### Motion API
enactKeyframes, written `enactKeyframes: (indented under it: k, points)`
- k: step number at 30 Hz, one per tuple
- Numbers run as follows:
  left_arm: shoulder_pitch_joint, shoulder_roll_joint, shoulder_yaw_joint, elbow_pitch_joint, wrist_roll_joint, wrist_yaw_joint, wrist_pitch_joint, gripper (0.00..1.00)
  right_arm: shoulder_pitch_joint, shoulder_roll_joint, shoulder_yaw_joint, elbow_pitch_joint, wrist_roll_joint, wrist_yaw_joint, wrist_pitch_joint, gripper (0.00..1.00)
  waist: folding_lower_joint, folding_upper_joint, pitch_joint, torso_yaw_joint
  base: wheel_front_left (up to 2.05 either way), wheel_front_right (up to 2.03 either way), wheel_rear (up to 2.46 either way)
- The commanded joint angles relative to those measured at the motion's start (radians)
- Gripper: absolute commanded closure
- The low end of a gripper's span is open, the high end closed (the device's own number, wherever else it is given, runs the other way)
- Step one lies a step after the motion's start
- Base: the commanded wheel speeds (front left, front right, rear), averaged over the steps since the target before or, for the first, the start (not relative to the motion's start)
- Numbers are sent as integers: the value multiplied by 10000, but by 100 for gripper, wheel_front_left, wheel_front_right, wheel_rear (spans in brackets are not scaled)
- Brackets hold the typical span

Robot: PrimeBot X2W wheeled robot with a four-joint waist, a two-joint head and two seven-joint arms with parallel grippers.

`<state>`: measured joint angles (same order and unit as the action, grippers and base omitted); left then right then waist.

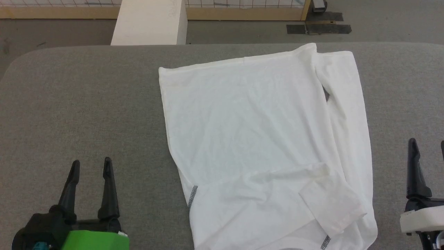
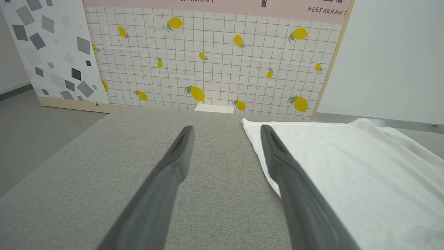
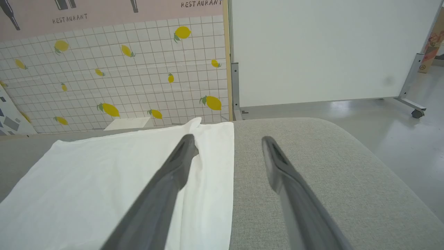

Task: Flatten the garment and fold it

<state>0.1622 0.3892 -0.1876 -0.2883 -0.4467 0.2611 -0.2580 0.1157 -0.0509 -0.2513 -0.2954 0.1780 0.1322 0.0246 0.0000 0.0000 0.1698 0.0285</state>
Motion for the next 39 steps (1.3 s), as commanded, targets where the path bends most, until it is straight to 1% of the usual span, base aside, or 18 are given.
enactKeyframes:
  k: [1,4,8,10,12,15,17,21,24,26,30,34,39]
  points:
    - [-211,-151,147,-1,126,-156,-37,0,-364,7,9,-14,60,-15,-23,0,0,0,205,42,0,0,0]
    - [-398,-404,350,14,193,-428,-37,0,-1057,7,52,-224,11,-15,261,0,0,0,549,21,0,0,0]
    - [-723,-739,626,-65,216,-742,-37,0,-2639,-66,118,-545,-32,-15,1290,0,0,0,1199,-25,0,0,0]
    - [-903,-868,789,-173,276,-857,-37,0,-3649,-317,179,-604,92,-15,2111,0,0,0,1589,-53,0,0,0]
    - [-1100,-985,923,-283,333,-982,-37,0,-4698,-807,291,-478,236,-15,3082,0,0,0,1971,-39,0,0,0]
    - [-1404,-1091,1103,-417,393,-1184,-37,0,-6496,-1516,335,23,596,-15,4500,0,0,0,2625,20,0,0,0]
    - [-1603,-1123,1198,-452,437,-1298,-37,0,-7552,-1838,348,537,706,-15,5334,0,0,0,2986,82,0,0,0]
    - [-1936,-1220,1242,-487,457,-1507,-37,0,-9377,-2088,117,1729,571,-15,6785,0,0,0,3661,285,0,0,0]
    - [-2171,-1296,1142,-473,510,-1651,-37,0,-10488,-2086,-345,2704,61,-15,7836,0,0,0,4123,517,0,0,0]
    - [-2304,-1368,1087,-466,538,-1732,-37,0,-11069,-2119,-527,3177,-405,-15,8226,0,0,0,4381,674,0,0,0]
    - [-2506,-1502,1016,-459,626,-1850,-37,0,-11757,-2216,-765,3853,-1164,-15,8622,0,0,0,4877,1002,0,0,0]
    - [-2689,-1642,972,-476,687,-2002,-37,0,-12033,-2138,-1163,4256,-1664,-15,8925,0,0,0,5376,1320,0,0,0]
    - [-2953,-1841,975,-457,797,-2194,-37,0,-12122,-1941,-1682,4477,-2064,-15,9171,0,0,0,5912,1634,0,0,0]
